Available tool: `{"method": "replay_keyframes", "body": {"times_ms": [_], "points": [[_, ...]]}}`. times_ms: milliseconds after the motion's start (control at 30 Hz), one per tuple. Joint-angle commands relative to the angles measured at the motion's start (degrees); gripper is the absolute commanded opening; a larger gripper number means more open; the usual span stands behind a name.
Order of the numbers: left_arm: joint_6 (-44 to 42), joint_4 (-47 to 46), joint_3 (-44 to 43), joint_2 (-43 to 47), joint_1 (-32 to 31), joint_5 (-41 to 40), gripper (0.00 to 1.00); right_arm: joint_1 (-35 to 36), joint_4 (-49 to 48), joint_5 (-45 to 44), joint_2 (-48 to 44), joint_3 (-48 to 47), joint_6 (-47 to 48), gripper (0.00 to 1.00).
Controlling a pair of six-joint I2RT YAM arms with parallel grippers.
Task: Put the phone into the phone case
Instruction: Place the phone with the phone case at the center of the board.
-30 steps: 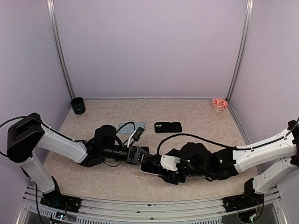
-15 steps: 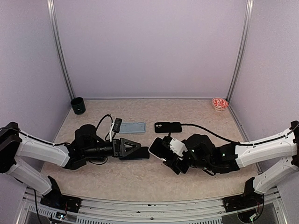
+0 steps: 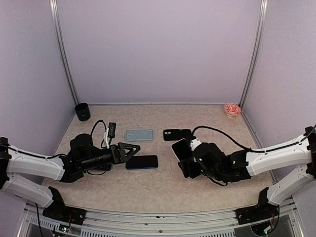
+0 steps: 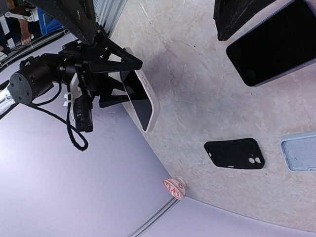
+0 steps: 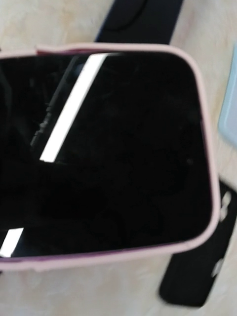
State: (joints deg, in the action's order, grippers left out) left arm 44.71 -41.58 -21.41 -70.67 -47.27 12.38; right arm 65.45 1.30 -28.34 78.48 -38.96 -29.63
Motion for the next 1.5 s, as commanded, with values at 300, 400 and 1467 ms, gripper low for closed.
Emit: {"method": "replay_keyframes", "body": {"times_ms": [300,400,1467], "points": [[-0.28,0.8,1.11,1.42,0.33,-2.88,0.83,-3.81,-0.69,-5.68,2.42,4.67,-19.34,0.7],[-0.19,0.71,1.11,1.2,0.33,-3.04,0.83,-4.08,-0.71,-6.26,3.72,5.12,-21.01,0.7],[0.19,1.95,0.88,1.21,1.78,-3.7,0.83,-6.04,-2.67,-0.65,13.12,1.92,-26.08,0.83]]}}
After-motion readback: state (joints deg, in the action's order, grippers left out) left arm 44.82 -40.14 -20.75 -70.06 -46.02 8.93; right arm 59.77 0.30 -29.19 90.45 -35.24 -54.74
